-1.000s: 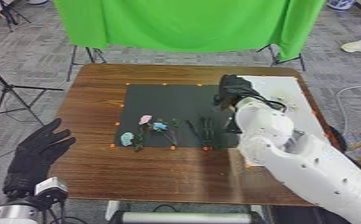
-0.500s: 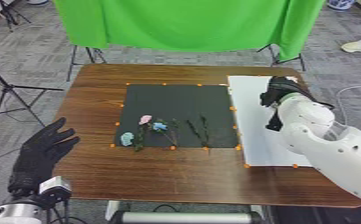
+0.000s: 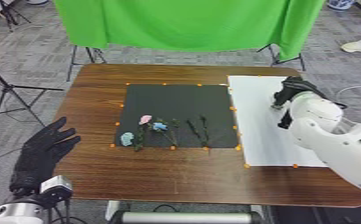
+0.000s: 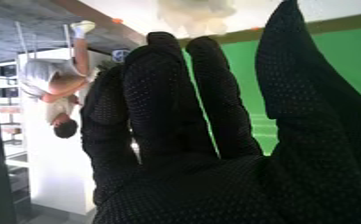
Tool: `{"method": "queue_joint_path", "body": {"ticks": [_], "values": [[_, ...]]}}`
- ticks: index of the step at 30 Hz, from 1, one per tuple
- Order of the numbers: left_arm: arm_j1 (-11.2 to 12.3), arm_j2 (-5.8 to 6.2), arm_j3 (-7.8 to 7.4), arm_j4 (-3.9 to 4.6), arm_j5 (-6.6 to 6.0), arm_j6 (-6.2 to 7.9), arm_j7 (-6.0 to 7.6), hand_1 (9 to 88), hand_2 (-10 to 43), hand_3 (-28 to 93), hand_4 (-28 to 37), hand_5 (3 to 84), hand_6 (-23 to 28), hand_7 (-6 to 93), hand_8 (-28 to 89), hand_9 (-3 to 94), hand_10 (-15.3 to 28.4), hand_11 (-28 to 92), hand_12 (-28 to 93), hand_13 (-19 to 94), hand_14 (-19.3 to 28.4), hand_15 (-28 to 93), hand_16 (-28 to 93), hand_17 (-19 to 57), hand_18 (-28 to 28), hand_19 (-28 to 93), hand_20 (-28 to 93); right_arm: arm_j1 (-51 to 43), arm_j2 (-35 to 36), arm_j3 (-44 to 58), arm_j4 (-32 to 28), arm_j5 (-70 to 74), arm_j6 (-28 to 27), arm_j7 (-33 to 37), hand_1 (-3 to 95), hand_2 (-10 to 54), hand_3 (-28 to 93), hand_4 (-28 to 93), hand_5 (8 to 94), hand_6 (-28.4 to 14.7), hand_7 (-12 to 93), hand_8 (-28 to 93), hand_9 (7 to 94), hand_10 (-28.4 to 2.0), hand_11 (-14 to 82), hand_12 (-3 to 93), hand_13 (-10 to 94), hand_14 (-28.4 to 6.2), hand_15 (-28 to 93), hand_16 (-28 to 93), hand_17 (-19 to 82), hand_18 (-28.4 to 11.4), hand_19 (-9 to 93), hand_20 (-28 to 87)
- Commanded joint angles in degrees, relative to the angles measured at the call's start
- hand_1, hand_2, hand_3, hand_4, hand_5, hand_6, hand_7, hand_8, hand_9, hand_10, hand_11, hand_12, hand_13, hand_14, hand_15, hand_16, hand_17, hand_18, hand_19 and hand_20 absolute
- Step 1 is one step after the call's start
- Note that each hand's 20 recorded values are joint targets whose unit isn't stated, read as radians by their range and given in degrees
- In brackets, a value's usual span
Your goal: Arrange flowers
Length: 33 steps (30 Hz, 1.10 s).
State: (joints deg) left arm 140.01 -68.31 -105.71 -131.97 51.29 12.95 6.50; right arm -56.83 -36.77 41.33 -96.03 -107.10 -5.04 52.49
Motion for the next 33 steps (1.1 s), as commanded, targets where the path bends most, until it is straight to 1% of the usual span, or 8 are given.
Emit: {"method": "queue_joint_path", "body": {"ticks": [1, 21, 24, 26, 28, 30, 32, 33], "values": [[-0.12, 0.0, 0.41, 0.55, -0.14, -0.12, 0.01, 24.1, 4.6, 81, -20.7, 36.0, 9.6, 14.8, -10, 34.8, 20.3, 30, 10, 25, 26.7, 53, -10, -11.6, 23.6, 57, 3, 0.38, -1.67, -0.64, 3.22, 0.27, 0.25, 1.07, 34.3, -9.5, 91, -28, 53.0, -7.3, 21, -15, 53.6, -19.3, 24.6, 13.7, 64, -9.8, 85, 7, 29, -23.7, 93, 32], [-1.27, -0.1, 0.45, 1.06, 0.18, -1.08, -0.89, 24.0, 4.6, 81, -20.7, 36.0, 9.6, 14.9, -10, 34.8, 20.4, 30, 10, 25, 26.7, 53, -10, -11.6, 23.6, 57, 3, 1.09, -4.79, -4.01, 4.79, -0.52, 0.34, 0.36, 35.3, -9.5, 91, -28, 54.8, -5.6, 22, -15, 56.0, -18.6, 24.8, 13.7, 65, -10.1, 85, 7, 29, -23.7, 93, 32], [-1.24, -0.08, 0.48, 1.05, 0.15, -1.03, -0.6, 24.0, 4.6, 81, -20.8, 36.0, 9.6, 14.8, -10, 34.8, 20.4, 30, 10, 25, 26.7, 53, -10, -11.6, 23.6, 57, 3, 0.9, -5.0, -4.26, 4.86, -0.81, 0.29, 0.49, 36.7, -9.5, 90, -28, 58.7, -4.4, 22, -16, 59.9, -17.9, 24.5, 13.7, 66, -10.2, 84, 7, 29, -23.8, 93, 31], [-1.32, -0.04, 0.55, 1.09, 0.06, -0.78, -0.61, 24.1, 4.7, 81, -20.8, 36.0, 9.6, 14.8, -10, 34.8, 20.4, 30, 10, 25, 26.7, 53, -10, -11.6, 23.6, 57, 3, 0.62, -4.8, -4.52, 4.67, -1.37, -0.02, 0.34, 38.3, -9.3, 89, -28, 62.1, -3.0, 23, -16, 64.8, -16.3, 25.4, 14.0, 68, -9.9, 83, 8, 29, -23.8, 93, 31], [-1.19, -0.17, 0.53, 1.05, 0.1, -0.8, -0.68, 24.1, 4.7, 81, -20.7, 36.0, 9.6, 14.9, -10, 34.8, 20.4, 30, 10, 25, 26.8, 53, -10, -11.6, 23.6, 57, 3, 0.34, -4.58, -5.04, 4.45, -2.36, 1.04, 0.24, 41.6, -9.4, 86, -28, 66.9, -2.4, 24, -9, 68.8, -15.1, 26.2, 14.5, 69, -9.5, 82, 9, 30, -23.6, 93, 30], [-1.06, -0.24, 0.55, 1.03, 0.14, -0.79, -0.76, 24.1, 4.6, 81, -20.7, 35.9, 9.6, 15.0, -10, 34.8, 20.4, 30, 10, 25, 26.8, 53, -10, -11.6, 23.6, 57, 3, -0.1, -4.58, -5.02, 4.29, -3.25, 1.74, 0.01, 46.3, -9.5, 82, -28, 71.3, -1.9, 27, -5, 74.3, -13.3, 24.1, 18.8, 71, -9.0, 81, 10, 31, -23.3, 93, 29], [-0.78, -0.3, 0.5, 0.95, 0.02, -0.61, -0.68, 24.1, 4.6, 81, -20.7, 36.0, 9.6, 14.9, -10, 34.8, 20.4, 30, 10, 25, 26.7, 53, -10, -11.6, 23.6, 57, 3, -0.16, -4.52, -5.31, 3.93, -3.86, 2.66, 0.12, 50.5, -9.5, 80, -28, 77.9, -0.4, 28, -3, 83.1, -11.9, 21.2, 24.7, 74, -8.0, 80, 11, 33, -23.1, 93, 29], [-0.76, -0.3, 0.51, 0.93, 0.03, -0.57, -0.63, 24.1, 4.6, 81, -20.8, 35.9, 9.6, 14.9, -10, 34.8, 20.4, 30, 10, 25, 26.8, 53, -10, -11.6, 23.6, 57, 3, -0.11, -4.4, -5.62, 3.66, -4.21, 3.52, 0.32, 51.3, -9.5, 80, -28, 79.3, -0.3, 27, -2, 84.7, -11.8, 20.3, 26.3, 75, -7.7, 80, 12, 33, -23.1, 93, 30]]}}
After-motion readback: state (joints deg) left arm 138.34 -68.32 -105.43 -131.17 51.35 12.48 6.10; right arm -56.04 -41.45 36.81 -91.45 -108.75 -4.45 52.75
